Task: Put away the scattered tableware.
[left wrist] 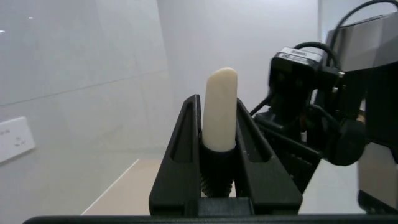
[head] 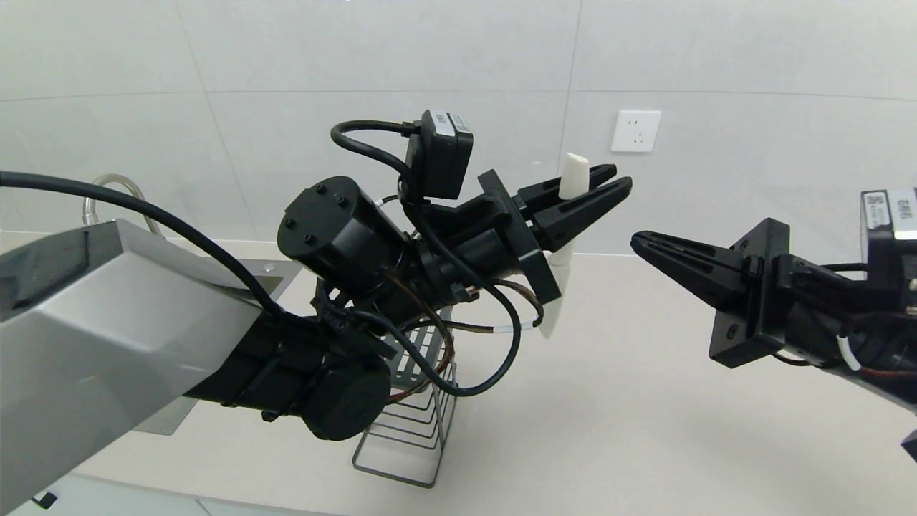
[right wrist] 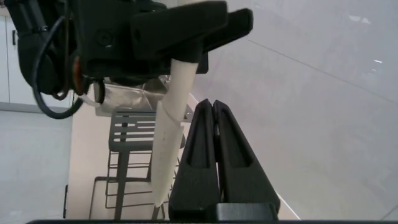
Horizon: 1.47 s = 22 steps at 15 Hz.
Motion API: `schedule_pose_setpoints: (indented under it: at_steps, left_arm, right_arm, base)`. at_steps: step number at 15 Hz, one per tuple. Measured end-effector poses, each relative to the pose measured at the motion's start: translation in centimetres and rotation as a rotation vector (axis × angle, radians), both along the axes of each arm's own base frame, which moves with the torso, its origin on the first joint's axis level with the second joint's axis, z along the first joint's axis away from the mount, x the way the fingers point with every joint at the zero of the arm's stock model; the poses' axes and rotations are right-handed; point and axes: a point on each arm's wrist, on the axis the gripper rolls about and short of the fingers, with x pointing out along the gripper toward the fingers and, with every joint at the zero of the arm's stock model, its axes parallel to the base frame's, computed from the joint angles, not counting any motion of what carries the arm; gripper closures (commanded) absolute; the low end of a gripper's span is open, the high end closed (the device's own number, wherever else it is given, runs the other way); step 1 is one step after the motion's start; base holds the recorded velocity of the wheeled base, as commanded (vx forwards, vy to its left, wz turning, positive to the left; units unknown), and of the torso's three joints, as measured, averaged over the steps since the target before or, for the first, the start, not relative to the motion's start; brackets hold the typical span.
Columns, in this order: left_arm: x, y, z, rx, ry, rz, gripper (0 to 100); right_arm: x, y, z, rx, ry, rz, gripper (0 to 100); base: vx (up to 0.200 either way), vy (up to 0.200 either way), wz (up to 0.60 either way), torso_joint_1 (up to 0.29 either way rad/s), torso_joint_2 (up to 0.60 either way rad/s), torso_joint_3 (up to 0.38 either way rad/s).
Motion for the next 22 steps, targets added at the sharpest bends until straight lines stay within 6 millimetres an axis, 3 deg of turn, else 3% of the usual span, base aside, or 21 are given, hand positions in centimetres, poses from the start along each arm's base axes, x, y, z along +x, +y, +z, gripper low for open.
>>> schedule_pose_setpoints:
  at_steps: [4, 9, 11, 16, 22]
  left_arm:
    - [-0.5, 2.2, 1.4, 0.014, 0.02, 0.044, 100]
    - [-3.7, 6.2, 3.0, 0.05, 0.07, 0.138, 100]
    - [-4.3, 7.1, 3.0, 0.044, 0.058, 0.174, 100]
    - [-4.5, 8.5, 4.2, 0.055, 0.057, 0.221, 100]
    - [-4.5, 8.5, 5.3, -0.011, 0.059, 0.45, 100]
  right_arm:
    - [0.1, -1.1, 0.8, 0.025, -0.023, -0.08, 100]
    - [-1.5, -2.4, 3.9, 0.14, -0.064, -0.19, 100]
    - [-2.6, -3.7, 3.7, 0.171, -0.039, -0.271, 100]
    - [-8.7, -8.2, 2.4, 0.195, -0.055, -0.482, 100]
    - [-17.1, -9.4, -0.3, 0.188, -0.042, -0.589, 100]
  base:
    - [0.0, 0.0, 0.0, 0.0, 0.0, 0.0]
    - [0.0, 0.0, 0.0, 0.0, 0.0, 0.0]
    - [0.0, 0.0, 0.0, 0.0, 0.0, 0.0]
    - [0.0, 0.0, 0.0, 0.0, 0.0, 0.0]
    - [0.0, 0.0, 0.0, 0.0, 0.0, 0.0]
